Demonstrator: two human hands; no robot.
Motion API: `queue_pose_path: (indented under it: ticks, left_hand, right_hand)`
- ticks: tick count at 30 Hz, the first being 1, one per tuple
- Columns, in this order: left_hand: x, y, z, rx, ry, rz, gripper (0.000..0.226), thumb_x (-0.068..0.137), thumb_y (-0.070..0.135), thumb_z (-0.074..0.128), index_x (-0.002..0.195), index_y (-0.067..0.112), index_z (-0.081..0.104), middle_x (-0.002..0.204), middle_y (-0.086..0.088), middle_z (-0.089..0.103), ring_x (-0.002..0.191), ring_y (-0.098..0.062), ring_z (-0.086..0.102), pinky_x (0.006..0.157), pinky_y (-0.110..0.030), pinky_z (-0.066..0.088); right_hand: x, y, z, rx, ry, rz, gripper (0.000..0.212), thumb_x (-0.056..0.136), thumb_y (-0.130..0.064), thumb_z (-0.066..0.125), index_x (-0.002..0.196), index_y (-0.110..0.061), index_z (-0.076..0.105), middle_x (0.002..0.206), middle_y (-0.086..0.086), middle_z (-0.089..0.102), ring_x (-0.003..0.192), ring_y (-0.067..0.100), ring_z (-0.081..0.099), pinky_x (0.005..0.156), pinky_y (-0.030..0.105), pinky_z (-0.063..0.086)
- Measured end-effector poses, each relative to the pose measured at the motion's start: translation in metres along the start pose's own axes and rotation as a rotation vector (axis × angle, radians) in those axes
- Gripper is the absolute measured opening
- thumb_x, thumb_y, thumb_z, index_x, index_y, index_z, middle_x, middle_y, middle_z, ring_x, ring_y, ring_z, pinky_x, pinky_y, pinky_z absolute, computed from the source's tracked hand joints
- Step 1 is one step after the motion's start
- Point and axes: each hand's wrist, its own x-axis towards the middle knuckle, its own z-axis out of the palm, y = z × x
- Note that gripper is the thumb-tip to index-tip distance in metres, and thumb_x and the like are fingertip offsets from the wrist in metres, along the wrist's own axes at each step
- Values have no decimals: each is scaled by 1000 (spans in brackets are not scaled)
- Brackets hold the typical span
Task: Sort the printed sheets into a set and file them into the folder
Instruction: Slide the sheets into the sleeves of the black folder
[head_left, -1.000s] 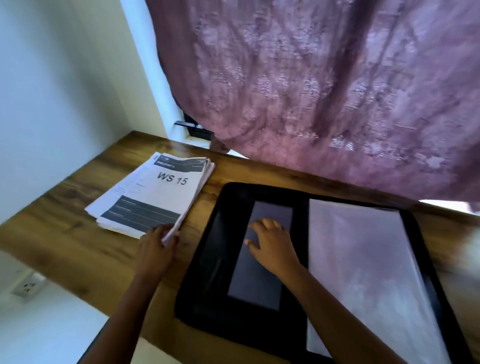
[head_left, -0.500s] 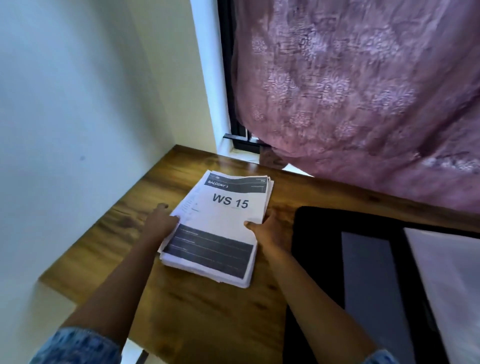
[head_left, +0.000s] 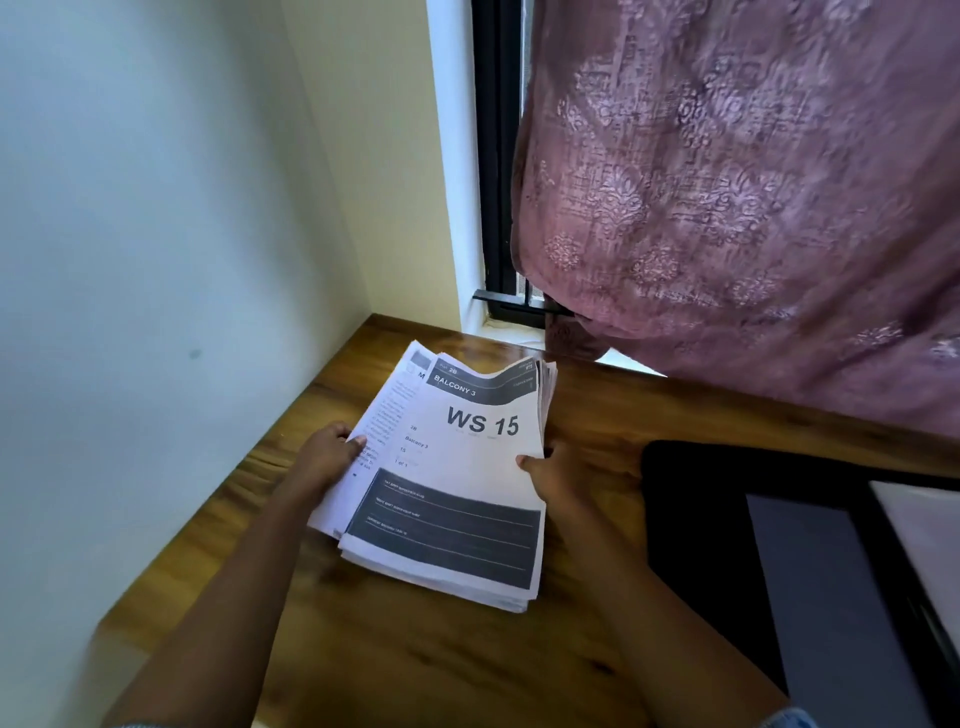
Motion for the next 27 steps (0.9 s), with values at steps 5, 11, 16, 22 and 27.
queue_pose_path:
  ticks: [5,11,16,22,27]
  left_hand:
    - [6,-23,-34,-63,-7,-18,29,95,27,60,120,13,56,114,-15,64,92,-28,64,75,-34,49]
    - [-4,-40,-28,408,180,188,56,89,38,65,135,12,49,135,-15,55,116,-32,56,96,-45,45]
    - [-15,-6,6,-43,26,85,39,98,39,51,126,12,58,125,-7,62,109,-29,60,96,-42,49]
    - [-8,-6,8,-427,-176,-183,19,92,10,62,108,1,65,112,-20,68,89,-35,68,80,-44,57]
    - [-6,-8,1,-367,-70,-116,32,79,19,78,104,2,67,99,-14,70,75,-26,68,59,-27,54]
  right_hand:
    - [2,-4,19,67,-26,-22,38,91,-8,59,128,-6,49,131,14,56,113,34,57,88,39,48]
    - [1,1,13,191,-91,39,37,93,-5,55,130,-5,50,129,14,57,111,34,57,82,38,47]
    - [-1,5,5,307,-135,124,24,92,-12,59,116,-7,58,121,14,62,98,30,61,85,44,50]
    - [-4,10,-1,244,-128,57,22,93,-17,60,113,-8,60,113,8,63,86,22,60,77,38,51]
    - [-9,13,0,94,-57,-8,32,93,-16,59,121,-2,59,124,16,61,100,33,61,86,40,51]
